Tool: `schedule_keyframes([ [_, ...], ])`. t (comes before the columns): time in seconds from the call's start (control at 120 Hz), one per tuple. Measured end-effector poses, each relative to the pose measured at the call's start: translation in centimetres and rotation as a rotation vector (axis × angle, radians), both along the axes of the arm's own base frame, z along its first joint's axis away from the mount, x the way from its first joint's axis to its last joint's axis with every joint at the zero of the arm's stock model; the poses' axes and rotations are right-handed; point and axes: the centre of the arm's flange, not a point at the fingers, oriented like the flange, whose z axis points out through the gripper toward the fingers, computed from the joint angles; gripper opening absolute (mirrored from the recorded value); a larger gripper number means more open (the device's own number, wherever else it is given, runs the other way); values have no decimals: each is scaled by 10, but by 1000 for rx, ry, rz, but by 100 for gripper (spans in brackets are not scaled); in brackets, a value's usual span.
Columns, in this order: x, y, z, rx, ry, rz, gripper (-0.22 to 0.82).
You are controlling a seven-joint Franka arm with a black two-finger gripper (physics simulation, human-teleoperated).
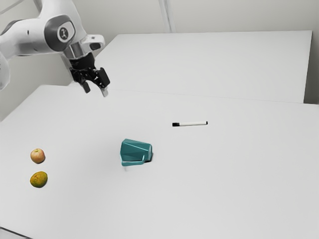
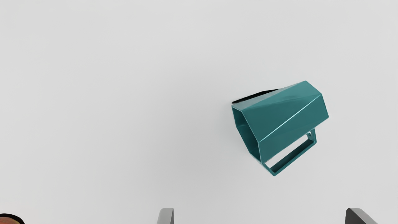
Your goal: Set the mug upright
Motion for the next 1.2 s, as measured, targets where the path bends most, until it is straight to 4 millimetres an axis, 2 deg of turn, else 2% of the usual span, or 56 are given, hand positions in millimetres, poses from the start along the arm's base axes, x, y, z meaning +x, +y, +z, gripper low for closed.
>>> schedule_keyframes([
  [0.125,-4,-8,-4,-14,-12,-19,60],
  [0.217,-10,-3,-20,-90,6,16,60],
  [0.3,-12,15,-44,-197,38,80,60],
  [0.433,-15,63,-94,-379,84,212,60],
  [0.533,-14,77,-120,-474,99,249,60],
  [0.658,-33,72,-156,-583,142,271,60],
  [0.842,-44,71,-191,-663,157,278,60],
  [1.2,-48,65,-238,-765,142,256,60],
])
